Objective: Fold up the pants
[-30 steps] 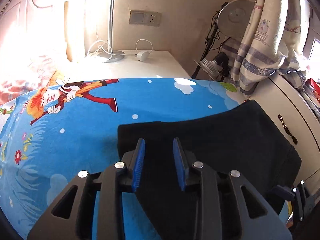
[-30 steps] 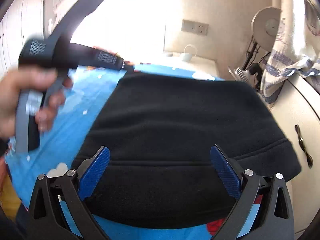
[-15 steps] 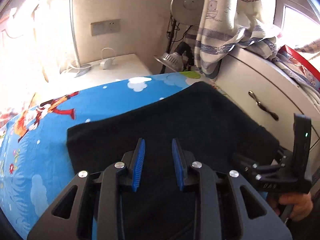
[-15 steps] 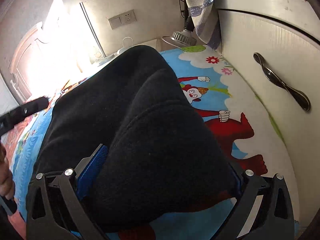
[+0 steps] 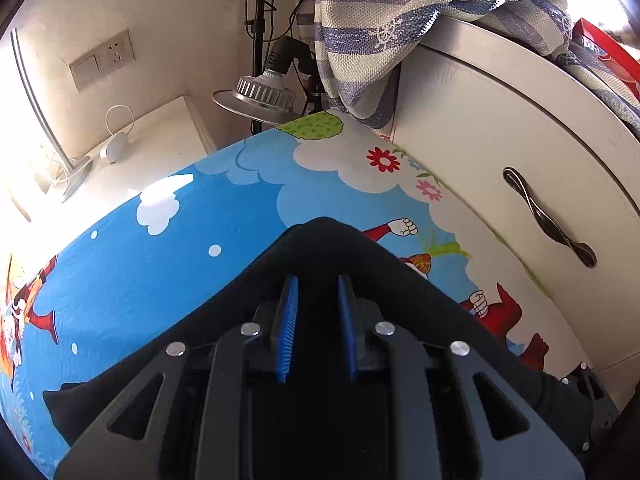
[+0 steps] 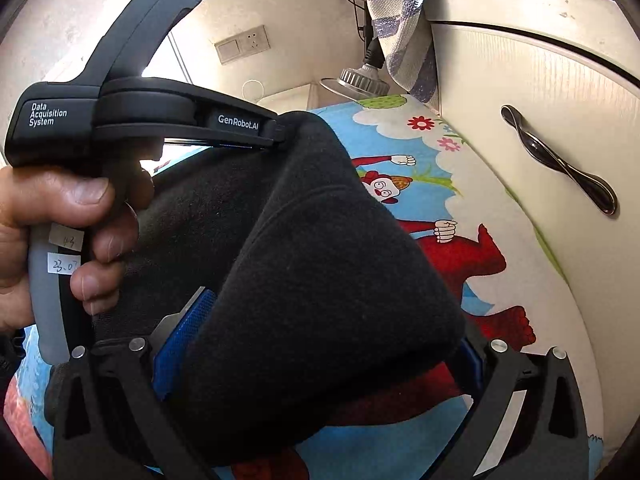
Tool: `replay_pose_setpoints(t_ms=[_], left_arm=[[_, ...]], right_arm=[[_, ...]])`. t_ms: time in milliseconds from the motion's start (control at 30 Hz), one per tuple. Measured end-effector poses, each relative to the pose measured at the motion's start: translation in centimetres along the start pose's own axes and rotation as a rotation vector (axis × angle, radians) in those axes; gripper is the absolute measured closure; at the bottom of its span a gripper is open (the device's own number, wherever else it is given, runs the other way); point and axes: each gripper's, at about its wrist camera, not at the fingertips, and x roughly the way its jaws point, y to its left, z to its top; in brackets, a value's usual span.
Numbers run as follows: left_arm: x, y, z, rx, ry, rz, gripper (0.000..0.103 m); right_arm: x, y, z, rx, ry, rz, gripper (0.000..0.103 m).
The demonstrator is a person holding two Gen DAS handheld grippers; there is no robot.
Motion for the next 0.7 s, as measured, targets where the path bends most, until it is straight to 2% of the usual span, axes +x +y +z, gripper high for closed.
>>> replay_pose_setpoints(t_ms=[67, 200, 300, 400, 467, 567, 633, 700], left_arm=[[0.1, 0.4, 0.1, -0.032, 0.003, -0.018, 0.083], [0.2, 0.0, 0.2, -0.01, 0.003, 0.01, 0.083], [0.1, 0.4, 0.2, -0.027, 0.0, -0.008, 0.082], [-1.7, 1.2, -0.2, -0.111, -0.018, -0.039, 0.082], [-3.3, 1.7, -1.4, -0.177, -0.042, -0.088, 0.079], [-5.2, 2.5, -4.4, -0.246, -0.065, -0.03, 0.078], [-4.4, 3.0, -6.0, -0.26, -0.013, 0.034, 0.068], [-3.7, 3.7, -6.8, -0.268, -0.009, 0.001, 0.068]], right_arm=[[0.0, 0.1, 0.1, -0.001, 0.001, -0.006, 0.005], [0.0, 0.4, 0.1, -0.002, -0.001, -0.017, 0.005], [0.3, 0.4, 0.2, -0.004, 0.0, -0.02, 0.005], [0.4, 0.5, 0.3, -0.012, 0.0, -0.02, 0.006], [0.5, 0.4, 0.3, -0.008, -0.001, -0.015, 0.005], [0.4, 0.4, 0.3, -0.011, -0.002, -0.019, 0.005], [0.2, 0.5, 0.8, -0.01, 0.015, -0.024, 0.005], [-1.5, 1.2, 1.6, -0.014, -0.01, -0.056, 0.006]])
